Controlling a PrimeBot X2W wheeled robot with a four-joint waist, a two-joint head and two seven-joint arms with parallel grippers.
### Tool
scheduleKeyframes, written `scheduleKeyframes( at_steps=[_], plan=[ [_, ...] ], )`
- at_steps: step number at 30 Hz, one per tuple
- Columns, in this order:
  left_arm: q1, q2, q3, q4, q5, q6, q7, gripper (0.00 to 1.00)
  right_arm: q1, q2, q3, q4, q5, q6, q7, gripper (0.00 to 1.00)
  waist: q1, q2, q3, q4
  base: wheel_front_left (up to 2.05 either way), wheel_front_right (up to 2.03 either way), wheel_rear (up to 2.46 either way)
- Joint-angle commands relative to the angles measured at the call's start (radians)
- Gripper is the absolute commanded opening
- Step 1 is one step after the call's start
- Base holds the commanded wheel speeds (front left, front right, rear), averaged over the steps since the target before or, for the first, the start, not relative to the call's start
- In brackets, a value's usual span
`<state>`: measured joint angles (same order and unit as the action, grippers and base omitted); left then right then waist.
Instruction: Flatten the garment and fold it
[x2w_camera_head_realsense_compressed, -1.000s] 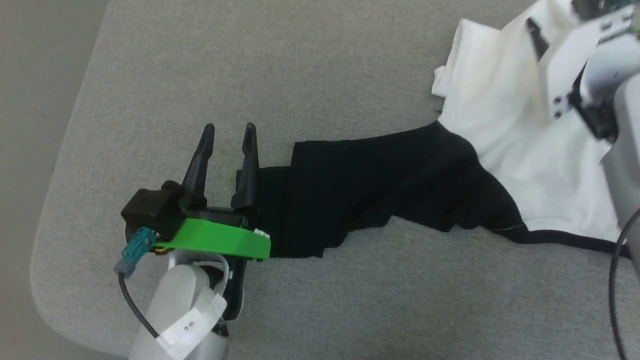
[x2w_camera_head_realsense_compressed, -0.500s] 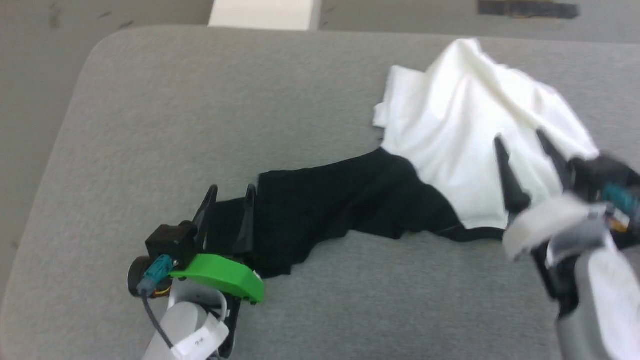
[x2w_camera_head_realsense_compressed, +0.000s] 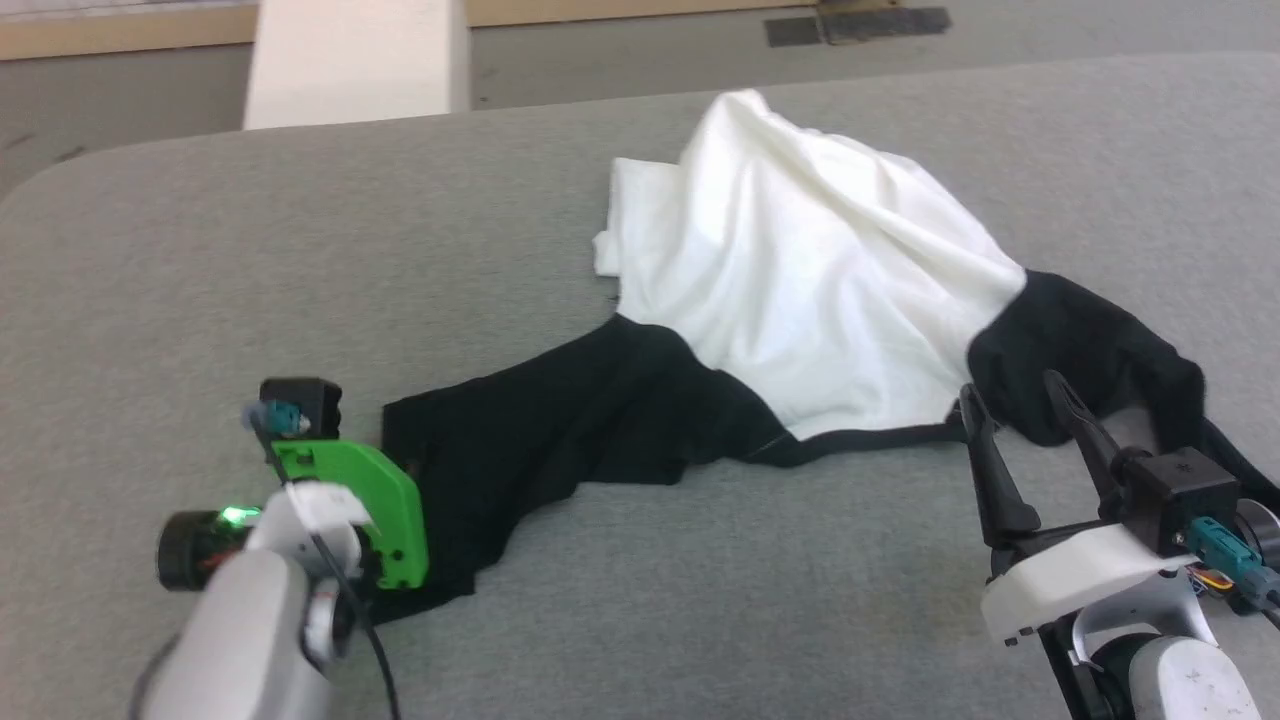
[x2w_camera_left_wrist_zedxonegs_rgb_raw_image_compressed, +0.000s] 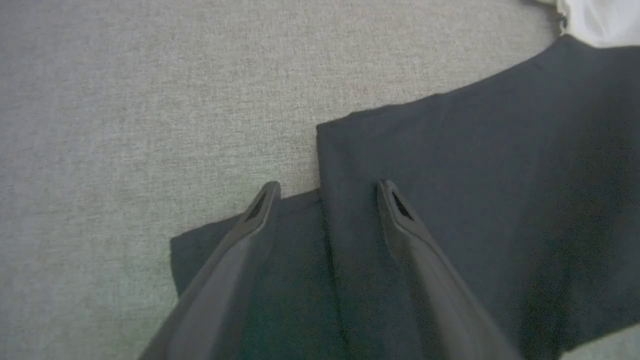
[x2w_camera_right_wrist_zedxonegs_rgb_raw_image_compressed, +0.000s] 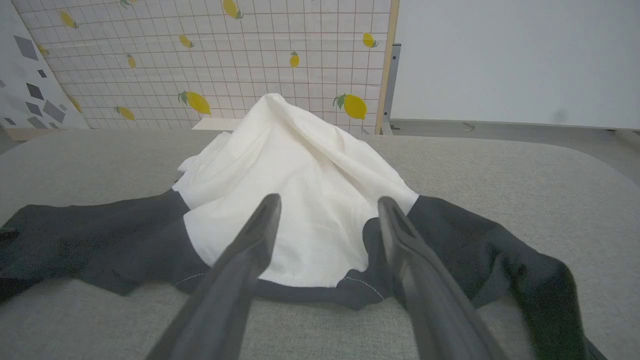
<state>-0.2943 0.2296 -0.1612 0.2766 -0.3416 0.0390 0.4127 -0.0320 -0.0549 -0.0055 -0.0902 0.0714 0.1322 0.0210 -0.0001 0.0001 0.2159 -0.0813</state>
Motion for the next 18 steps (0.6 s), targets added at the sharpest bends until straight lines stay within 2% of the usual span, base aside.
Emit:
scheduleKeyframes(
  at_steps=[1,2,3,4,5,7,10,14,18],
  plan=[
    [-0.025,0.028,-0.005,0.005,-0.009,-0.017,0.063,1.0,0.001,0.003,0.004,-0.01,0.009,-0.002,-0.006,1.0,0.0001,-0.0001,0.022,-0.045,0.0,0.0,0.0],
    [-0.032,0.047,-0.009,0.008,-0.026,-0.036,0.133,1.0,-0.003,0.004,0.008,-0.013,0.013,-0.002,-0.009,1.0,0.0001,-0.0001,0.029,-0.055,0.0,0.0,0.0],
    [-0.039,0.062,-0.012,0.006,-0.041,-0.054,0.185,0.77,-0.006,0.004,0.009,-0.016,0.018,-0.002,-0.013,1.0,0.0001,-0.0001,0.035,-0.062,0.0,0.0,0.0],
    [-0.046,0.08,-0.013,-0.002,-0.063,-0.077,0.243,0.16,-0.011,0.004,0.013,-0.018,0.026,-0.002,-0.016,1.0,0.0001,-0.0001,0.044,-0.071,0.0,0.0,0.0],
    [-0.052,0.096,-0.016,-0.009,-0.078,-0.093,0.289,0.0,-0.015,0.004,0.015,-0.02,0.032,-0.002,-0.018,1.0,0.0001,-0.0001,0.05,-0.077,0.0,0.0,0.0],
    [-0.066,0.144,-0.02,-0.033,-0.108,-0.124,0.382,0.0,-0.026,0.004,0.018,-0.026,0.043,-0.002,-0.026,1.0,0.0001,-0.0001,0.068,-0.093,0.0,0.0,0.0],
    [-0.099,0.204,-0.007,-0.079,-0.129,-0.14,0.433,0.0,-0.036,0.004,0.022,-0.026,0.054,-0.002,-0.036,1.0,0.0001,-0.0001,0.09,-0.11,0.0,0.0,0.0],
    [-0.169,0.294,0.034,-0.111,-0.087,-0.131,0.416,0.0,-0.047,0.005,0.027,-0.015,0.066,-0.002,-0.049,1.0,0.0001,-0.0001,0.118,-0.129,0.0,0.0,0.0],
    [-0.242,0.368,0.067,-0.09,-0.023,-0.111,0.353,0.0,-0.063,0.005,0.041,0.0,0.078,-0.002,-0.064,1.0,0.0001,-0.0001,0.145,-0.15,0.0,0.0,0.0]
  ],
)
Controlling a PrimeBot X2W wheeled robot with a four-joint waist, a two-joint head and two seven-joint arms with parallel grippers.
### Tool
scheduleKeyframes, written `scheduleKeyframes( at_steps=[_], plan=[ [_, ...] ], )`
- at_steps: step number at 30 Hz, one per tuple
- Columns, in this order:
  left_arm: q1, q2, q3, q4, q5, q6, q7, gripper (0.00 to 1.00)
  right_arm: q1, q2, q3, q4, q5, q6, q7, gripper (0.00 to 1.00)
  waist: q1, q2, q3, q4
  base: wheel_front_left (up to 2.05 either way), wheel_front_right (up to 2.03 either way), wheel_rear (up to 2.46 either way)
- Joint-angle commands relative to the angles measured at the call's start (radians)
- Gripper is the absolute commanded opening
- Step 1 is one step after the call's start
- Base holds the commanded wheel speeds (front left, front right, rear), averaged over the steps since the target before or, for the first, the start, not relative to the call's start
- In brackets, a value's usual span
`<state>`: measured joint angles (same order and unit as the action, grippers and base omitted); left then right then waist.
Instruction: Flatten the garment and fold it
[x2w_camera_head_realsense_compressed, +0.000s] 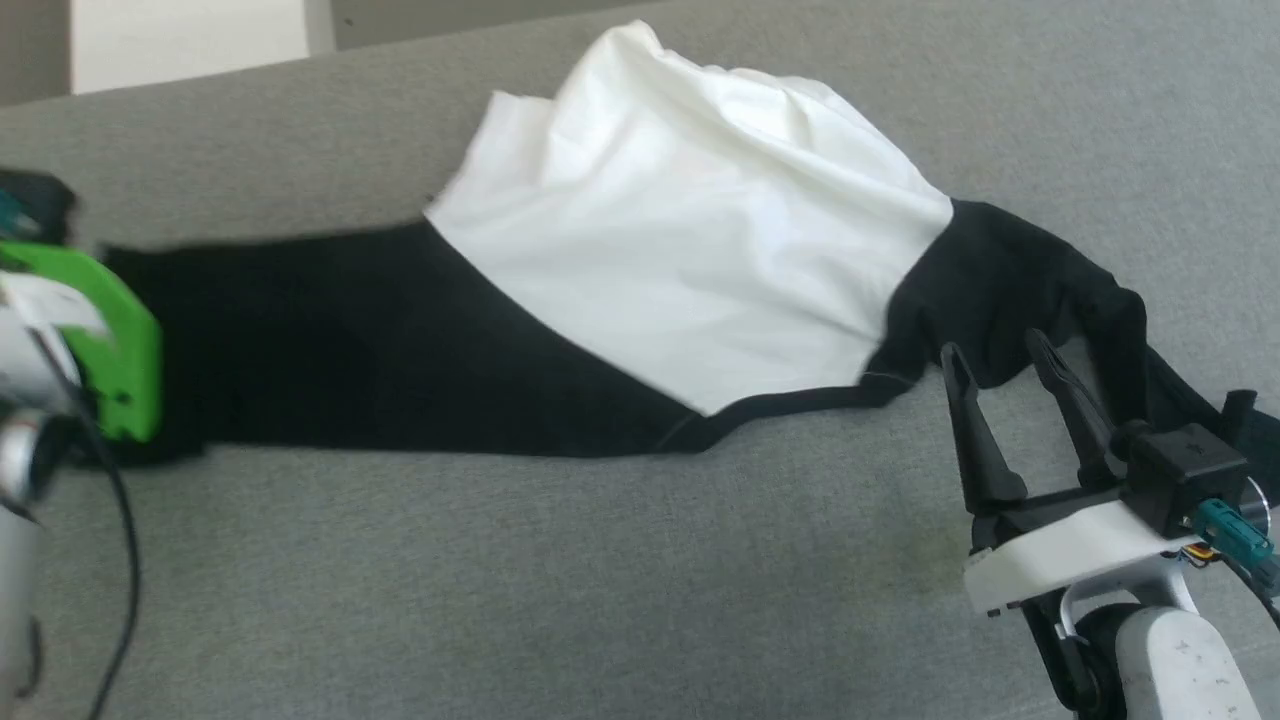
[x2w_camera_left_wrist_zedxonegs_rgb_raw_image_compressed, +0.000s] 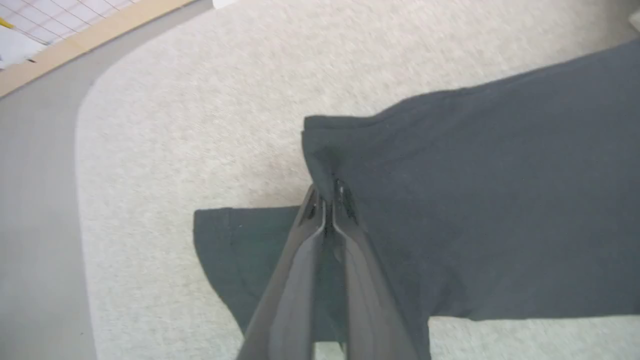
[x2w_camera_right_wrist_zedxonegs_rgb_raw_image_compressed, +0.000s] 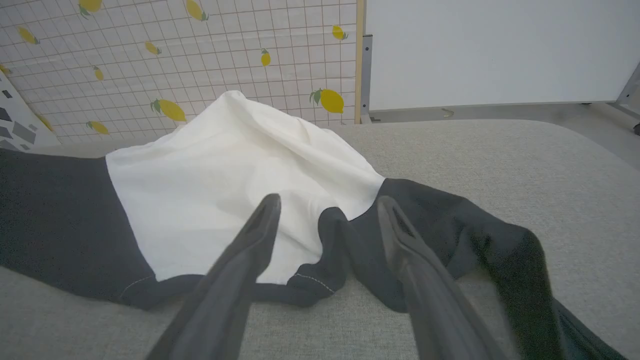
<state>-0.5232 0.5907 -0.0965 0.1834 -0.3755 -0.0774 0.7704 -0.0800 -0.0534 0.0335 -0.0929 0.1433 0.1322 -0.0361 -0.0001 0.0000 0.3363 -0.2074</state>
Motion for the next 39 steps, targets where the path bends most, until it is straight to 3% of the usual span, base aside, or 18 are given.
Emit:
scheduleKeyframes(
  at_steps=[1,5,8,9,10,14,23,27,32,39],
  plan=[
    [-0.032,0.021,0.009,0.015,0.027,0.01,-0.028,0.0,-0.02,0.003,0.006,0.007,0.009,-0.002,-0.009,1.0,0.0001,0.0,0.032,-0.029,0.0,0.0,0.0],
    [-0.082,0.039,0.028,0.08,0.058,0.038,-0.103,0.0,-0.036,0.003,0.015,0.022,0.013,-0.002,-0.02,1.0,0.0001,0.0,0.056,-0.044,0.0,0.0,0.0],
    [-0.095,0.021,0.045,0.137,0.056,0.068,-0.151,0.0,-0.044,0.003,0.021,0.032,0.015,-0.002,-0.026,1.0,0.0001,0.0,0.064,-0.051,0.0,0.0,0.0],
    [-0.093,0.003,0.051,0.153,0.046,0.077,-0.174,0.6,-0.047,0.003,0.022,0.036,0.015,-0.002,-0.027,1.0,0.0001,0.0,0.064,-0.052,0.0,0.0,0.0],
    [-0.088,-0.01,0.051,0.164,0.04,0.078,-0.192,1.0,-0.048,0.003,0.021,0.038,0.015,-0.002,-0.028,1.0,0.0001,0.0,0.063,-0.052,0.0,0.0,0.0],
    [-0.057,-0.076,0.055,0.176,0.022,0.084,-0.334,1.0,-0.042,0.003,-0.008,0.048,0.005,-0.002,-0.024,1.0,0.0001,0.0,0.043,-0.034,0.0,0.0,0.0],
    [0.134,-0.295,0.093,0.042,-0.044,0.111,-0.794,1.0,0.0,0.003,-0.135,0.063,-0.002,-0.002,0.047,1.0,0.0001,0.0,-0.043,0.034,0.0,0.0,0.0],
    [0.243,-0.394,0.065,-0.03,-0.058,0.12,-0.899,1.0,0.018,0.003,-0.157,0.053,0.003,-0.002,0.076,1.0,0.0001,0.0,-0.075,0.068,0.0,0.0,0.0],
    [0.334,-0.473,-0.028,-0.062,-0.06,0.109,-0.895,1.0,0.04,0.003,-0.162,0.034,0.005,-0.002,0.095,1.0,0.0001,0.0,-0.107,0.101,0.0,0.0,0.0],
    [0.346,-0.514,-0.13,0.009,-0.088,0.147,-0.703,1.0,0.047,0.003,-0.144,0.016,0.012,-0.002,0.109,1.0,0.0001,0.0,-0.121,0.102,0.0,0.0,0.0]
  ],
)
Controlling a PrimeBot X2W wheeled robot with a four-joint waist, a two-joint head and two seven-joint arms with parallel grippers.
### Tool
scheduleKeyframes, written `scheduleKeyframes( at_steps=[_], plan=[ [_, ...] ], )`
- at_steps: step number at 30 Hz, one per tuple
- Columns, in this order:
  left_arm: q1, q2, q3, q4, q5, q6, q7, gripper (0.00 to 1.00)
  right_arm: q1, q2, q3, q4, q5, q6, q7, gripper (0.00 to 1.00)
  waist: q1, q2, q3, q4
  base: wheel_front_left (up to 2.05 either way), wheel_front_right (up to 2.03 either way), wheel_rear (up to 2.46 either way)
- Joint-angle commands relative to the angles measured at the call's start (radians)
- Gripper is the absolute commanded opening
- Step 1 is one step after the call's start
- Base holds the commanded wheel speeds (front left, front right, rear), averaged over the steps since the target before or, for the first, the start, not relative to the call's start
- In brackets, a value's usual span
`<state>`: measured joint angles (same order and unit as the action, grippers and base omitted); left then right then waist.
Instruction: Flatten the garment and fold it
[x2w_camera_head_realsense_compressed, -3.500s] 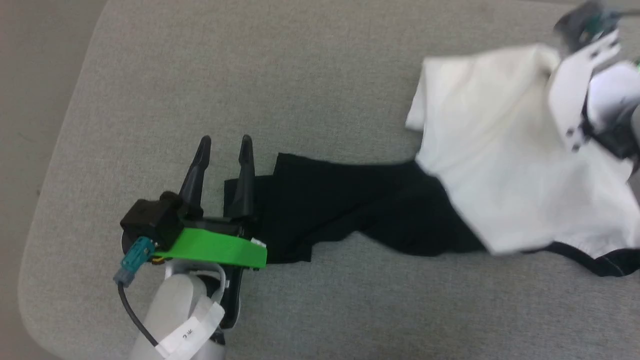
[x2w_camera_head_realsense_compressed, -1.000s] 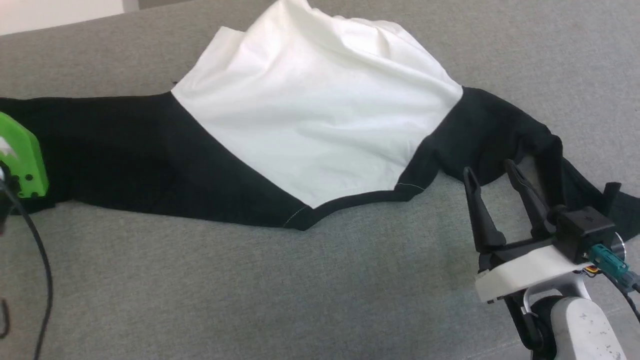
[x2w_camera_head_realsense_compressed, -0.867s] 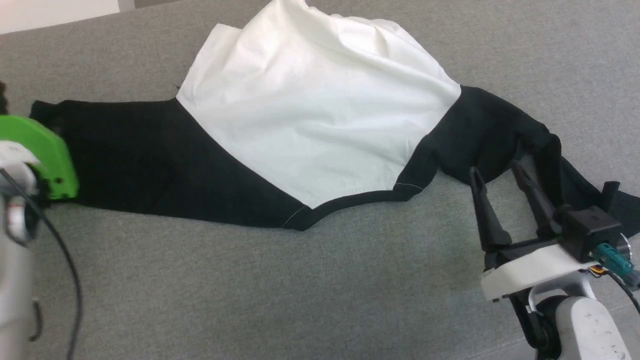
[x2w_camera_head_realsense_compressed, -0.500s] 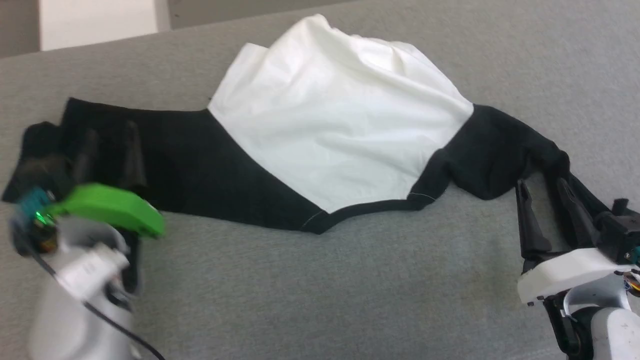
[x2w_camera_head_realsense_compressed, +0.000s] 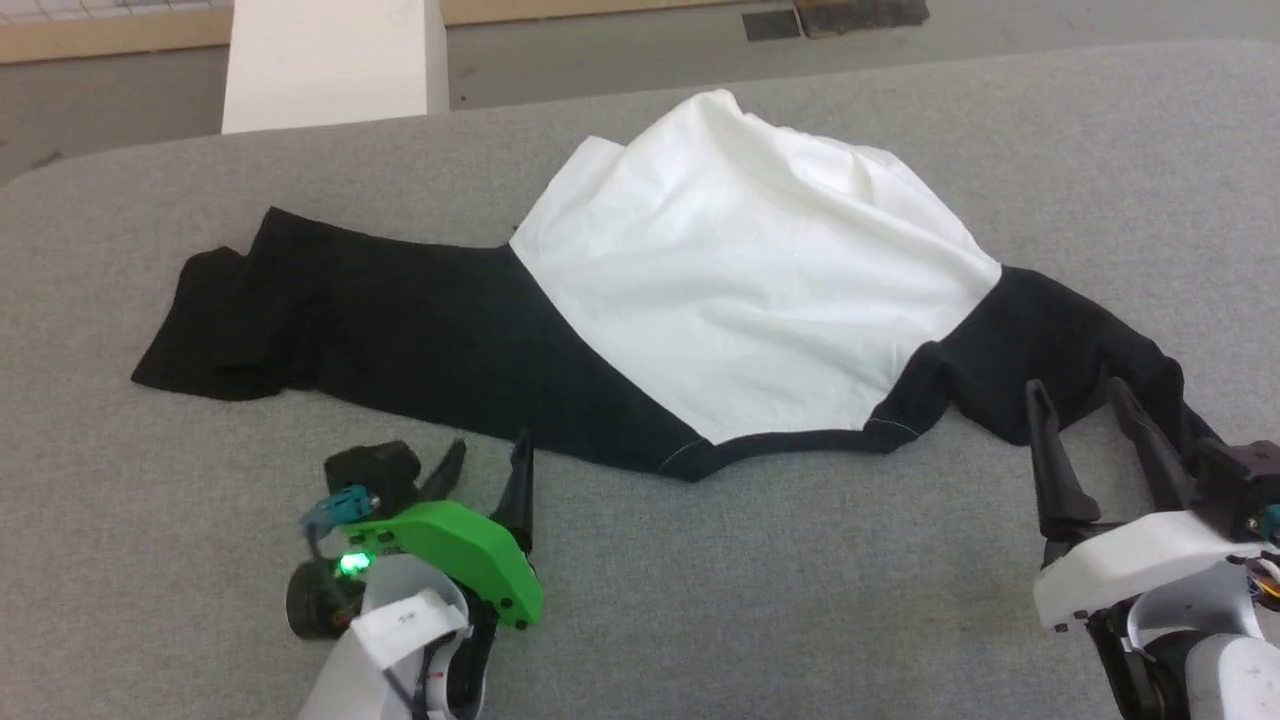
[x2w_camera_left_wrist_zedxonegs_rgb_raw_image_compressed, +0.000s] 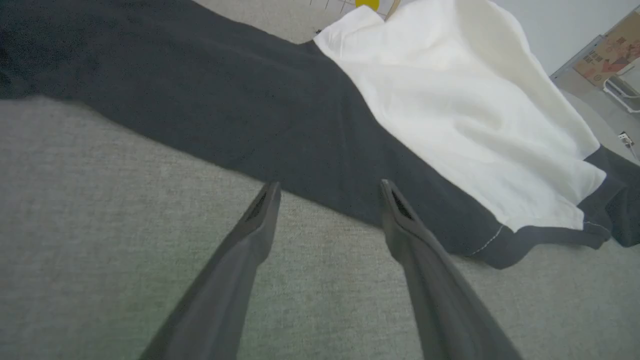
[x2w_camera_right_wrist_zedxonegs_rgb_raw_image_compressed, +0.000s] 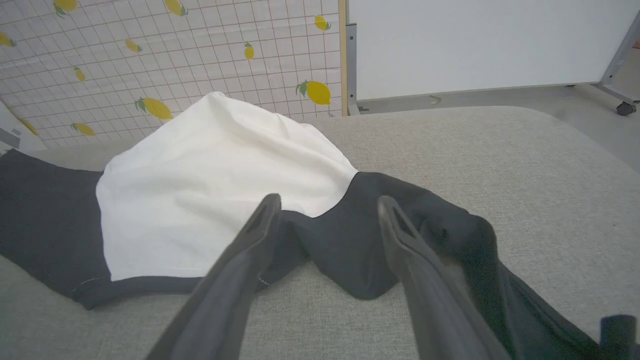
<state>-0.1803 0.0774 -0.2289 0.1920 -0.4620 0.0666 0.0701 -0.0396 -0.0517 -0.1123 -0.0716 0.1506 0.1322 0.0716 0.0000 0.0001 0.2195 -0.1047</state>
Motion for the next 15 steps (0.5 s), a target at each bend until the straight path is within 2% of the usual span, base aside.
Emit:
scheduleKeyframes(
  at_steps=[1,6,15],
  plan=[
    [-0.002,-0.002,-0.004,0.012,-0.003,0.015,0.028,1.0,0.007,0.001,0.004,-0.008,0.005,-0.002,0.001,1.0,0.0,-0.0001,-0.004,-0.004,0.0,0.0,0.0],
    [-0.036,0.001,-0.015,0.053,-0.003,0.063,0.145,1.0,0.016,0.001,0.011,-0.014,0.011,-0.002,-0.001,1.0,0.0,-0.0001,-0.004,-0.028,0.0,0.0,0.0],
    [-0.117,0.004,-0.01,0.117,-0.032,0.087,0.253,1.0,0.017,0.001,0.018,-0.016,0.023,-0.002,-0.009,1.0,0.0,-0.0001,0.012,-0.066,0.0,0.0,0.0]
  ],
)
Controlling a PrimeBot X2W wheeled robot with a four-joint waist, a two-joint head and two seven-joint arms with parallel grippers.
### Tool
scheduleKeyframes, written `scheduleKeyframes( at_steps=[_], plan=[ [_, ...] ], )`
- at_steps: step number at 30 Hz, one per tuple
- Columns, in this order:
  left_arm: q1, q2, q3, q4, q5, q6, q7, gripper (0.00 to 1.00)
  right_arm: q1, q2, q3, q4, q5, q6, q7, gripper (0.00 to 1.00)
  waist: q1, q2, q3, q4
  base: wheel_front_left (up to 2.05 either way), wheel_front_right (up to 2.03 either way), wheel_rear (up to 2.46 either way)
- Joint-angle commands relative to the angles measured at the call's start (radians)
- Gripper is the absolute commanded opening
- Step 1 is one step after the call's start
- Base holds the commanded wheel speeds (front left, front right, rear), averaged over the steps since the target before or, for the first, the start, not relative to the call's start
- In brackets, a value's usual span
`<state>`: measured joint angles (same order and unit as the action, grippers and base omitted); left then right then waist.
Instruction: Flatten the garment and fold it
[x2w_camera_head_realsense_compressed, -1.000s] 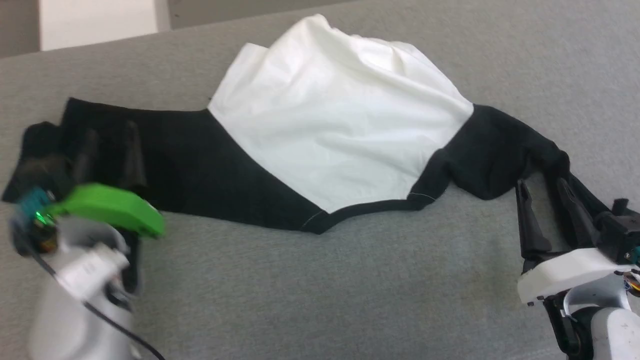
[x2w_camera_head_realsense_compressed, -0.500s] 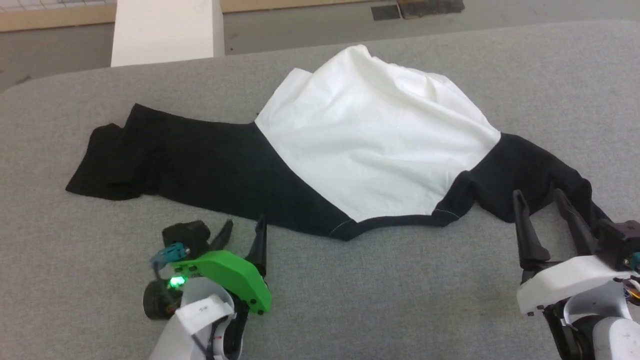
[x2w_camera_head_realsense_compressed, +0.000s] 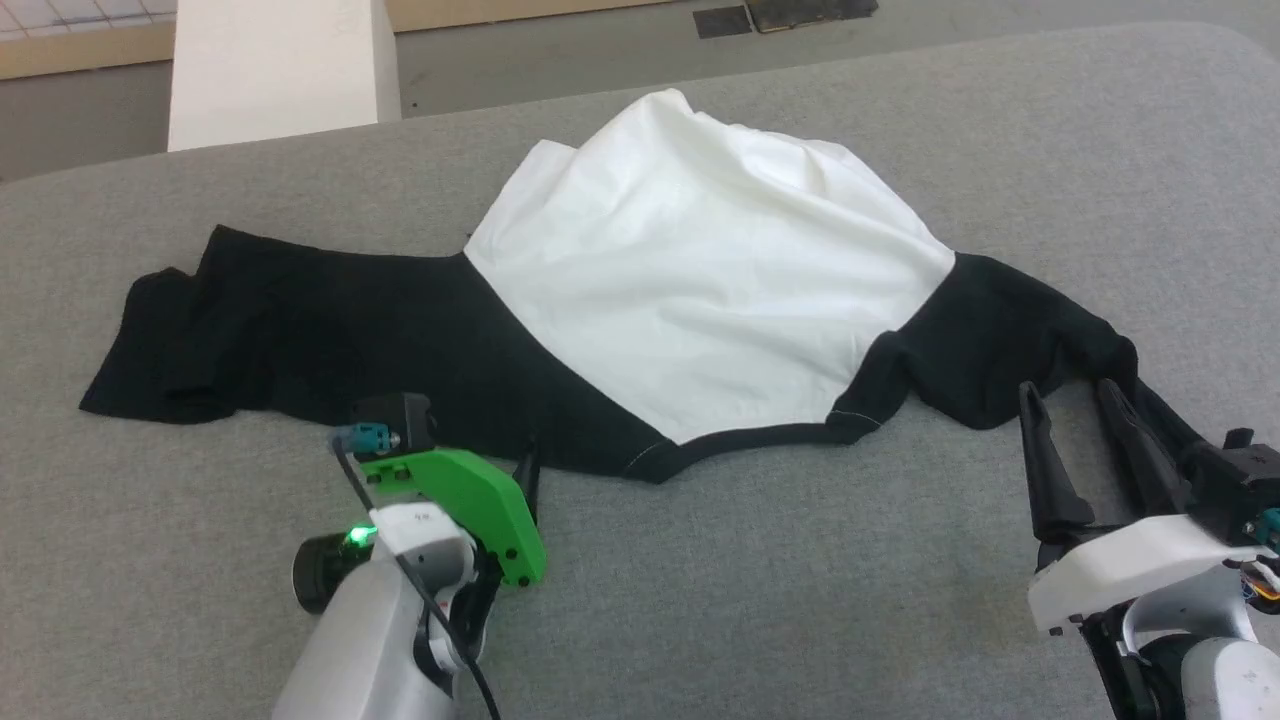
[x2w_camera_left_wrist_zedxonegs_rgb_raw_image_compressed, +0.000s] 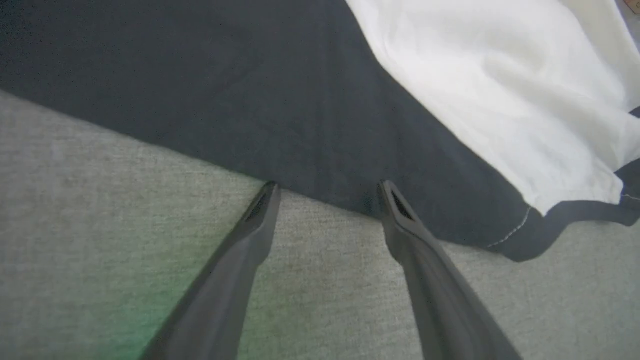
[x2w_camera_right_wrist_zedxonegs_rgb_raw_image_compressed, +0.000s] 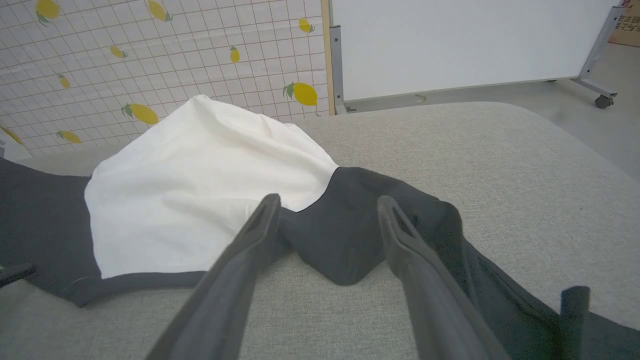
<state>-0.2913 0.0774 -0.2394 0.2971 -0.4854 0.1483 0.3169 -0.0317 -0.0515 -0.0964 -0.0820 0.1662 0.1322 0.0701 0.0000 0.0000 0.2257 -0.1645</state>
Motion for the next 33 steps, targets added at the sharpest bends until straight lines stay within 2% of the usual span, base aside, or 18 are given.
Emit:
scheduleKeyframes(
  at_steps=[1,8,9,10,17,24,33],
  plan=[
    [-0.014,0.004,0.001,0.02,-0.011,0.006,0.015,1.0,0.008,0.001,0.003,-0.006,0.009,-0.002,-0.008,1.0,0.0,0.0,0.008,-0.008,0.0,0.0,0.0],
    [-0.073,0.015,0.007,0.071,-0.027,0.003,0.055,0.98,0.001,0.001,0.011,-0.003,0.016,-0.002,-0.017,1.0,0.0,0.0,0.029,-0.025,0.0,0.0,0.0],
    [-0.079,0.019,0.004,0.076,-0.025,0.0,0.056,0.45,0.0,0.001,0.011,0.0,0.017,-0.002,-0.019,1.0,0.0,0.0,0.031,-0.026,0.0,0.0,0.0],
    [-0.083,0.024,-0.001,0.079,-0.022,-0.007,0.056,0.0,-0.001,0.001,0.011,0.002,0.017,-0.002,-0.021,1.0,0.0,0.0,0.033,-0.028,0.0,0.0,0.0],
    [-0.04,0.043,0.012,0.043,-0.029,-0.013,0.011,0.0,0.0,0.001,0.001,0.011,0.011,-0.002,-0.021,1.0,0.0,0.0,0.019,-0.012,0.0,0.0,0.0],
    [0.083,0.081,0.06,-0.086,-0.041,0.023,-0.025,0.0,0.017,0.001,0.005,0.003,-0.002,-0.002,0.026,1.0,0.0,0.0,-0.015,0.033,0.0,0.0,0.0],
    [0.187,0.111,0.107,-0.217,-0.05,0.065,-0.041,0.0,0.092,0.001,-0.019,0.026,0.038,-0.002,0.305,1.0,0.0,0.0,-0.038,0.09,0.0,0.0,0.0]
  ],
)
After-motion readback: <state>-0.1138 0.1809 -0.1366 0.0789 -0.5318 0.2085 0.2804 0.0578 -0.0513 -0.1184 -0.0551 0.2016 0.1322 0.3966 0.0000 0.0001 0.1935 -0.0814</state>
